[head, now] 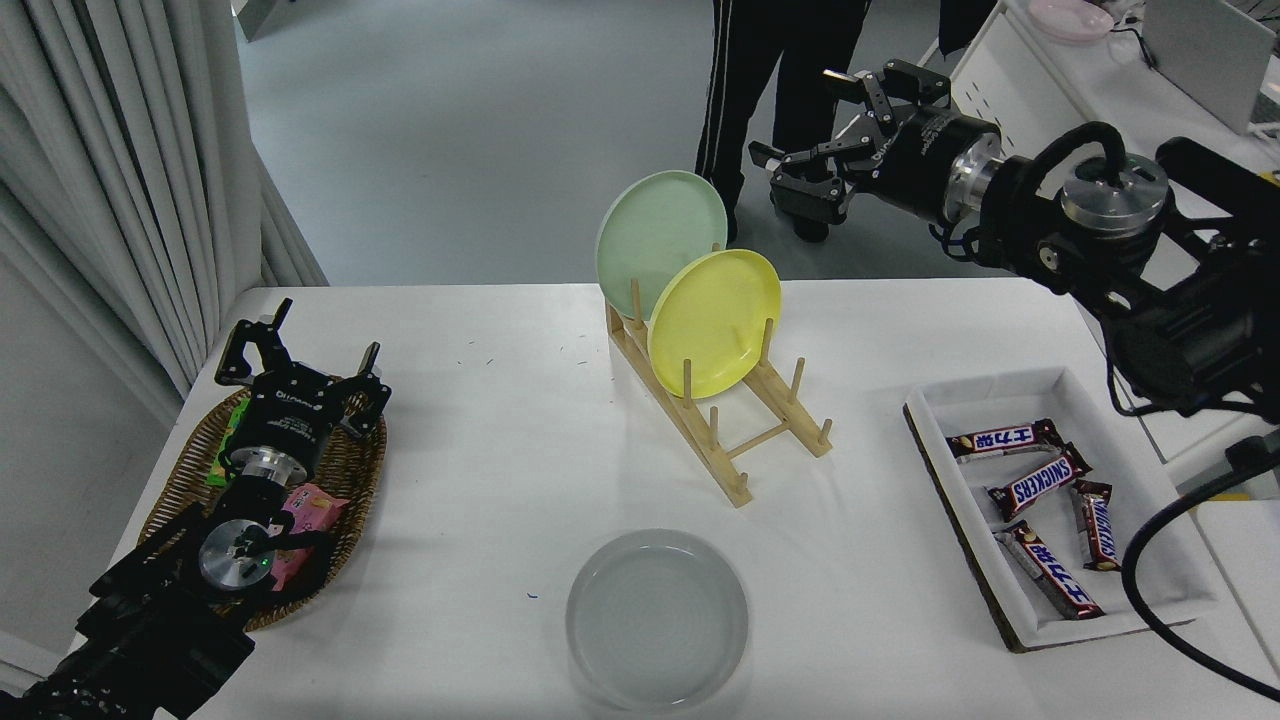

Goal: Place the plate on the table

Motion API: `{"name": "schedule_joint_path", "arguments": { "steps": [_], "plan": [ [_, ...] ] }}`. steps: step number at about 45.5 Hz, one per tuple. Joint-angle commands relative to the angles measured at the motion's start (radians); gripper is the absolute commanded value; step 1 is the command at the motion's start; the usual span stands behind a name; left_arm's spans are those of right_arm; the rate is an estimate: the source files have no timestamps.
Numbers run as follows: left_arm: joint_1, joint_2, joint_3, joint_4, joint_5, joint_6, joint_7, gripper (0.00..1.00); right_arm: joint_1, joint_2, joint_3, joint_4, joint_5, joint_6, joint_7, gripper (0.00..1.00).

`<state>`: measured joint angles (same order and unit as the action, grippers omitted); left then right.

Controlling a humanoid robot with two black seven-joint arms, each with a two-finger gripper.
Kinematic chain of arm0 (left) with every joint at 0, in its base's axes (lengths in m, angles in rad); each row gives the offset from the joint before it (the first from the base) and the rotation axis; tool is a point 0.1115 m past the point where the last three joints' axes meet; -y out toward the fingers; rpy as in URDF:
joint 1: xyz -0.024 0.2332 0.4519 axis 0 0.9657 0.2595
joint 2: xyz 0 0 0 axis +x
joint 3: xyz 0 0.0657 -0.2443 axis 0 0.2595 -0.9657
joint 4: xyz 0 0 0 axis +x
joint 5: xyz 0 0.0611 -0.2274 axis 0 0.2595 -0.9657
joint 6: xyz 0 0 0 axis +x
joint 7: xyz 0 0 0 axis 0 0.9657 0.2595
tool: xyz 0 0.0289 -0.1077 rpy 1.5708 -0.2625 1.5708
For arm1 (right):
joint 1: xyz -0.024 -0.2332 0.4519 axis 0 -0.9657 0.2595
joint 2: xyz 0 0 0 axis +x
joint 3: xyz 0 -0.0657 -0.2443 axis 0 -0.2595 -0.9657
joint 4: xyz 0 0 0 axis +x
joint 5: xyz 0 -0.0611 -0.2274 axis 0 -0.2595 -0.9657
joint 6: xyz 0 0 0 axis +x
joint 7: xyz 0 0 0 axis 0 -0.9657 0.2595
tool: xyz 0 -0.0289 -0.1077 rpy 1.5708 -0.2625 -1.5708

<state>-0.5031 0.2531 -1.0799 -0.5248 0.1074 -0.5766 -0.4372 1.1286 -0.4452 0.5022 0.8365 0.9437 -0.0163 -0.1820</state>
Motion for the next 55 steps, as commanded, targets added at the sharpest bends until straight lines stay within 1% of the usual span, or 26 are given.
{"name": "schedule_joint_path", "arguments": {
  "steps": [1,4,10,26,34,40,48,55],
  "plan": [
    [0.000,0.000,0.000,0.000,0.000,0.000,0.000,1.00,-0.072,0.006,0.004,-0.169,-0.109,0.116,0.082,1.00],
    [0.000,0.000,0.000,-0.001,0.000,0.000,0.000,1.00,-0.089,0.025,0.010,-0.232,-0.138,0.150,0.104,1.00],
    [0.000,0.000,0.000,0.000,0.000,0.000,0.000,1.00,-0.124,0.046,0.010,-0.283,-0.161,0.217,0.148,1.00],
    [0.000,0.000,0.000,0.000,0.000,0.000,0.000,1.00,-0.253,0.069,0.012,-0.323,-0.223,0.305,0.150,1.00],
    [0.000,0.000,0.000,0.000,0.000,0.001,0.000,1.00,-0.325,0.068,0.029,-0.309,-0.241,0.311,0.150,1.00],
    [0.000,0.000,0.000,0.000,0.000,0.000,0.000,1.00,-0.372,0.063,0.071,-0.266,-0.321,0.314,0.150,1.00],
    [0.000,0.000,0.000,0.000,0.000,0.000,0.000,1.00,-0.457,0.063,0.231,-0.159,-0.459,0.297,0.151,1.00],
    [0.000,0.000,0.000,0.000,0.000,0.000,0.000,1.00,-0.527,0.086,0.361,-0.137,-0.583,0.300,0.154,1.00]
  ]
}}
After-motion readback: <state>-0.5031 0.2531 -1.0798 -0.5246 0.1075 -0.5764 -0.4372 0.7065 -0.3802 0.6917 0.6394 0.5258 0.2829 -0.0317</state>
